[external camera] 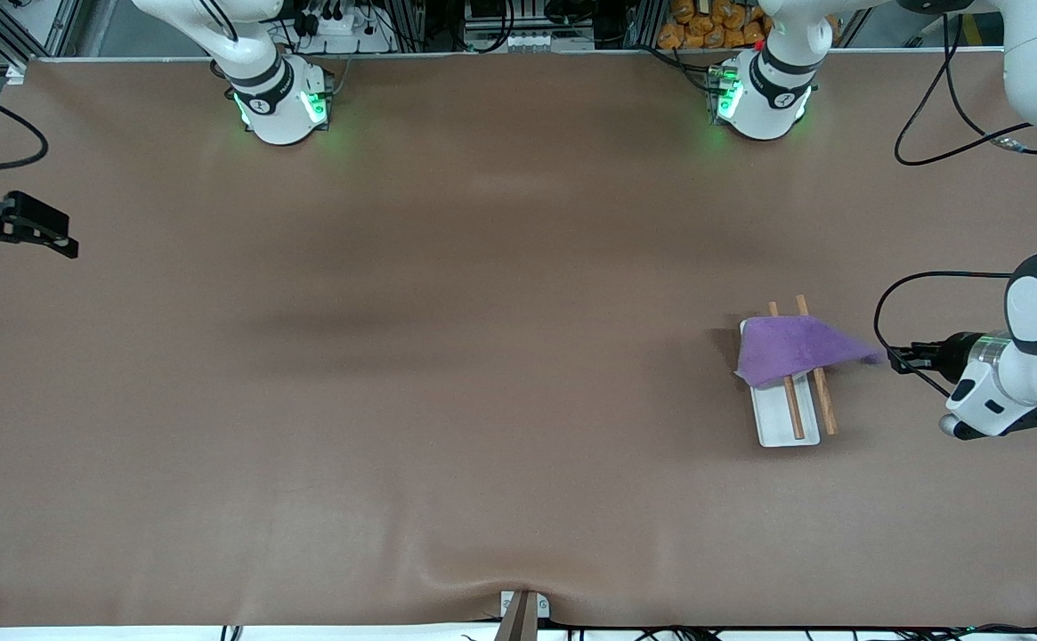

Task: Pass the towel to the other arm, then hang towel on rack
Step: 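Open the left gripper and pull it back from the rack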

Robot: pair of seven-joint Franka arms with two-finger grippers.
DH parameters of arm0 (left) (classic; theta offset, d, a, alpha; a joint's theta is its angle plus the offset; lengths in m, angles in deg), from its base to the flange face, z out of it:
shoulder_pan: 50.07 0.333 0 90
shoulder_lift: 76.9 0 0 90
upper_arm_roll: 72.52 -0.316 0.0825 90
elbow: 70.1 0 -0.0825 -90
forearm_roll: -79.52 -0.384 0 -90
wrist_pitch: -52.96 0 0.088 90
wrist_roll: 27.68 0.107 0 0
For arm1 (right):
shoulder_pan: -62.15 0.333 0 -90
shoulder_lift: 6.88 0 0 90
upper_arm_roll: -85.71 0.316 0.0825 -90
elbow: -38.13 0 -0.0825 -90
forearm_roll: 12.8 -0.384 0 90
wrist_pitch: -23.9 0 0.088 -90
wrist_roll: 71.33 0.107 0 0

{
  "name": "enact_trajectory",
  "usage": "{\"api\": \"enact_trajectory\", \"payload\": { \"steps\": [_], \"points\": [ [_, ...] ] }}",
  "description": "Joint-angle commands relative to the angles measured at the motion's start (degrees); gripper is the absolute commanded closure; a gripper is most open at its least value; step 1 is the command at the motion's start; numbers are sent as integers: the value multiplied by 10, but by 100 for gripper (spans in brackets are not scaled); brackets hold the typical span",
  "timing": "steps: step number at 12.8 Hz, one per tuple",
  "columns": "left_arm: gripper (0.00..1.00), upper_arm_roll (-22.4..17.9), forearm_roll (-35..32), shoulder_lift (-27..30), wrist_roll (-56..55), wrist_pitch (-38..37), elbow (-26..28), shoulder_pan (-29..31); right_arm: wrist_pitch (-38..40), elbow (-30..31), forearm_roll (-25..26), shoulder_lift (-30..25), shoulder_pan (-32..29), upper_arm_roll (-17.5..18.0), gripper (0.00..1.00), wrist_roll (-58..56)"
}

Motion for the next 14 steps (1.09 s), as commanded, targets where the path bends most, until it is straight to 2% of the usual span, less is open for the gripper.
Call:
{"api": "enact_trajectory", "payload": {
  "steps": [1, 4, 6, 9, 11, 14],
  "points": [
    [0, 4, -13, 7, 13, 2, -2, 10, 0, 30, -23, -22, -24, 4, 0, -2],
    [0, 4, -13, 39, 48, -2, -5, 14, -5, 37, -27, -36, -12, 8, 0, -2],
    [0, 8, -13, 73, 48, -3, -6, 13, -6, 23, -20, -32, 12, 7, 0, 2],
    [0, 12, -12, 134, 48, -5, -6, 6, -6, 8, -23, -29, 12, 6, 0, 4],
    [0, 33, -11, 163, 49, -20, -6, 10, -5, -4, -22, -29, 14, 8, 0, 4],
    [0, 43, -5, 192, 61, -22, -6, 7, -7, -18, -21, -29, 10, 5, 0, 3]
  ]
}}
